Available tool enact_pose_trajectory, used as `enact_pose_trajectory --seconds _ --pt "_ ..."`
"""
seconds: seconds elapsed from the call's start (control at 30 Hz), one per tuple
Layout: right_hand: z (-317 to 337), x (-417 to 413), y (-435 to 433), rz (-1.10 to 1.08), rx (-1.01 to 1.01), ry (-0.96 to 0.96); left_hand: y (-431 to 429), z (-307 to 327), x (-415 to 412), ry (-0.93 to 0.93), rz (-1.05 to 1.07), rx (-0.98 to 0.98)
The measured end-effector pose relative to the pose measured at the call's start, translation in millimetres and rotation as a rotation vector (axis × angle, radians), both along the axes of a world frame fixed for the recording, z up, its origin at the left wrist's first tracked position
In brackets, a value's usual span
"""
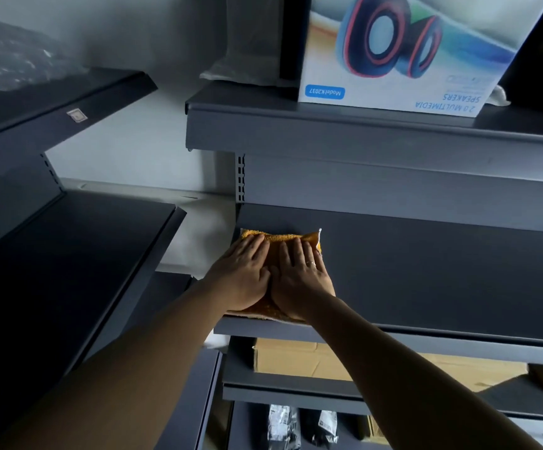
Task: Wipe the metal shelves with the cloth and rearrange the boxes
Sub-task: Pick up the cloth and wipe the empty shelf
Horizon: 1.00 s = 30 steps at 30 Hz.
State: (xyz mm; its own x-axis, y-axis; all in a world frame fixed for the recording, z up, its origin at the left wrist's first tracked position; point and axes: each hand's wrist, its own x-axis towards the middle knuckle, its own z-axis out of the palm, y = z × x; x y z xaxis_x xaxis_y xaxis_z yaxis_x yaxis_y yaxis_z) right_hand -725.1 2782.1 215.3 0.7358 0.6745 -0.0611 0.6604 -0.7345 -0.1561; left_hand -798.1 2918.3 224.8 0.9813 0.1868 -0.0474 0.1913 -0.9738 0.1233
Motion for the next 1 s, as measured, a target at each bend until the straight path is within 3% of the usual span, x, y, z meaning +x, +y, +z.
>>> enact_pose_trajectory --seconds 0.5,1.0 --pt "-2 86 59 0.032 0.036 -0.004 51 0 79 0.018 0.077 -0.021" --pt "1 89 67 0.051 0.086 -0.002 56 3 79 0.0 0.111 -0.029"
